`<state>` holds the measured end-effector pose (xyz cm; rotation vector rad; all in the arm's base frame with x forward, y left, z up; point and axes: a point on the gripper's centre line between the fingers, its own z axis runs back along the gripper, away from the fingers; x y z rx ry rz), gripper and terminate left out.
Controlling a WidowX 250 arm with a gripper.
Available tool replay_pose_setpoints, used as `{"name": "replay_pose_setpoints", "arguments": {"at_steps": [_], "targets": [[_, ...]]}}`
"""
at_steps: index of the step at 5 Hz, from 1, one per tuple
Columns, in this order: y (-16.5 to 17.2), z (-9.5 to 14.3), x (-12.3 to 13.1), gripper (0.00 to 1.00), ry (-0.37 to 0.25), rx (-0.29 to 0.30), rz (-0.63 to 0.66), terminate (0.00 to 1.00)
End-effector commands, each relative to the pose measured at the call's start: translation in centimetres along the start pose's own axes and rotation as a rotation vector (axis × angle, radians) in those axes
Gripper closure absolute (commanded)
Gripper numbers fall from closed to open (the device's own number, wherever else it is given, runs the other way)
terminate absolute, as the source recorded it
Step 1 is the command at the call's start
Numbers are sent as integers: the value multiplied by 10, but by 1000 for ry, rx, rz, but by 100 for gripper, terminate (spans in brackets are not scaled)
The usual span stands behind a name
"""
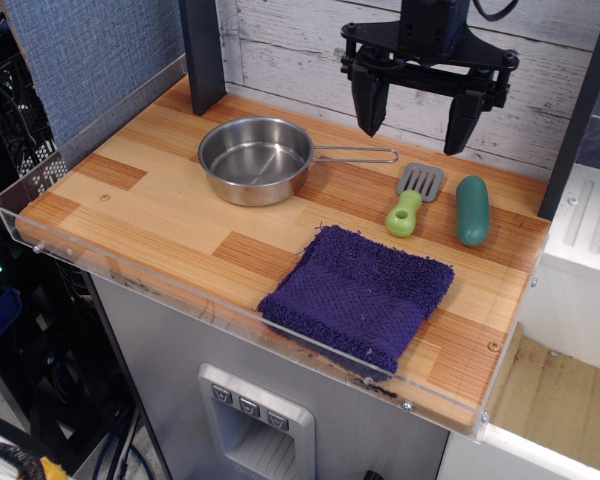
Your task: Move the spoon to the left side of the cucumber in the table.
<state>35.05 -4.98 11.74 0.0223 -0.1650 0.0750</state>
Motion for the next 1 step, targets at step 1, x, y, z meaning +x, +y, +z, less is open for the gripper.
{"name": "replay_pose_setpoints", "arguments": {"at_steps": [1], "targets": [[12,18,-2,0,71,-34,-4,100]]}}
